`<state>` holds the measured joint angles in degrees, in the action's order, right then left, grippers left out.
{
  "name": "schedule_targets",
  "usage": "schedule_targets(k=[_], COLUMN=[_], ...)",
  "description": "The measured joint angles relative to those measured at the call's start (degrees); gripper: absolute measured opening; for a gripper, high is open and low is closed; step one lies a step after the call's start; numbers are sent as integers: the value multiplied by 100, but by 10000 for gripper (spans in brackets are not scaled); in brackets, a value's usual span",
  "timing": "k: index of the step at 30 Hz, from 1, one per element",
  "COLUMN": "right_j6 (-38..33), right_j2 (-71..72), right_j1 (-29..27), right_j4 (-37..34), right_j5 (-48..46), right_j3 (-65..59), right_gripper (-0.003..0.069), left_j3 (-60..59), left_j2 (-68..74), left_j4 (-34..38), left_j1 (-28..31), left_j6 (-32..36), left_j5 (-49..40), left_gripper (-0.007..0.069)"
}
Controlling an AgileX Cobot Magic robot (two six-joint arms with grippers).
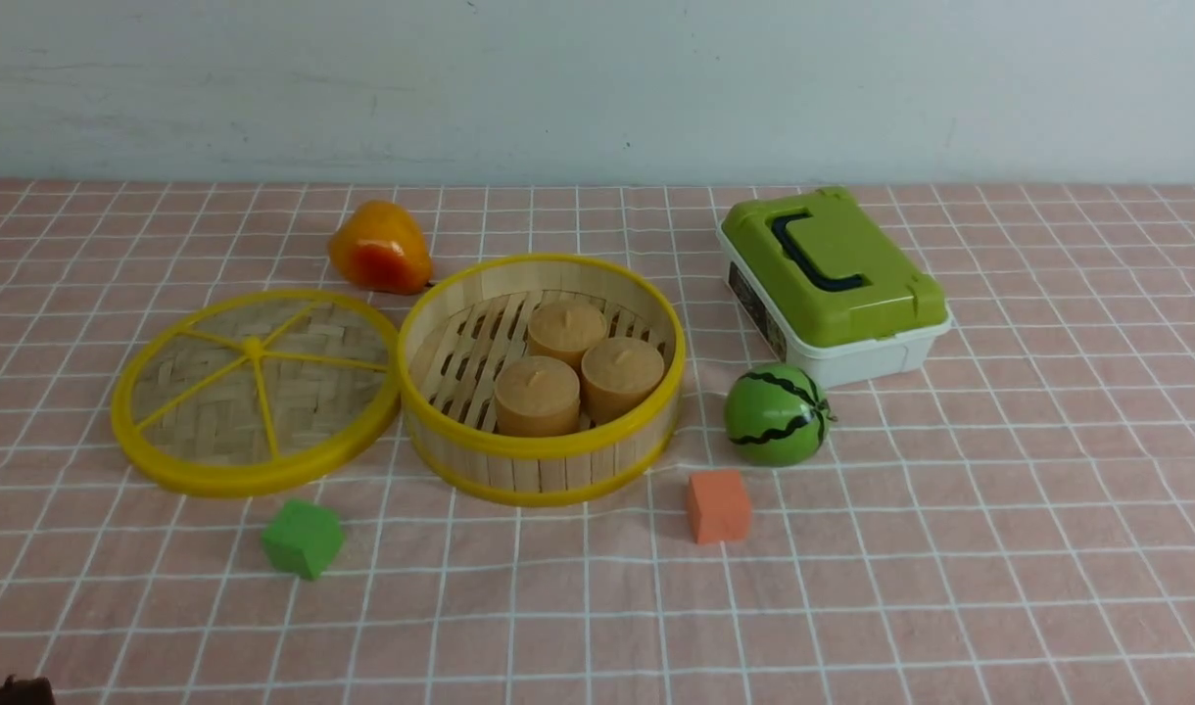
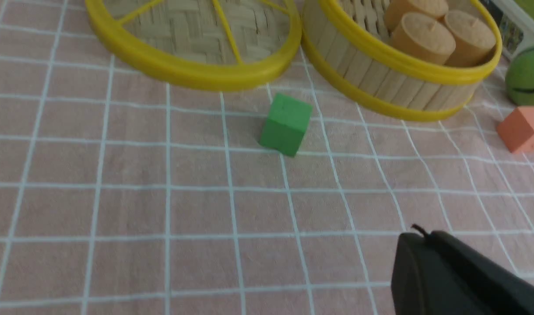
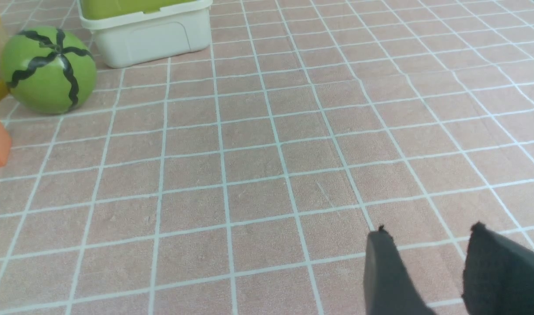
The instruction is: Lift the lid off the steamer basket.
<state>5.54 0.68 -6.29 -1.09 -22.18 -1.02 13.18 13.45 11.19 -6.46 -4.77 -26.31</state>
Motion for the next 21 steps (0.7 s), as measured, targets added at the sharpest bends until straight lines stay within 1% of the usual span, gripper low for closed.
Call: schedule_targets(k=[4, 6, 9, 11, 14, 21], right_j6=[0, 0, 0, 0, 0, 0], right_j2=[0, 0, 0, 0, 0, 0], right_j1=[0, 0, 0, 0, 0, 0], right_j4=[0, 0, 0, 0, 0, 0], right_j5=[0, 0, 0, 0, 0, 0], right_j3=[0, 0, 0, 0, 0, 0], right_gripper=[242, 242, 242, 242, 242, 242], left_j3=[-813, -1122, -1417, -1459, -1494, -1494], left_j2=[-943, -1253, -1392, -1407, -1407, -1407], left_j4=[-391, -425, -426, -426, -433, -433], left_j1=[148, 202, 213, 213, 215, 234], left_j6=[-82, -86, -122, -182, -193, -206], left_j5=[978, 1120, 1048, 683, 386, 366], left_gripper=[-13, -13, -13, -13, -13, -13])
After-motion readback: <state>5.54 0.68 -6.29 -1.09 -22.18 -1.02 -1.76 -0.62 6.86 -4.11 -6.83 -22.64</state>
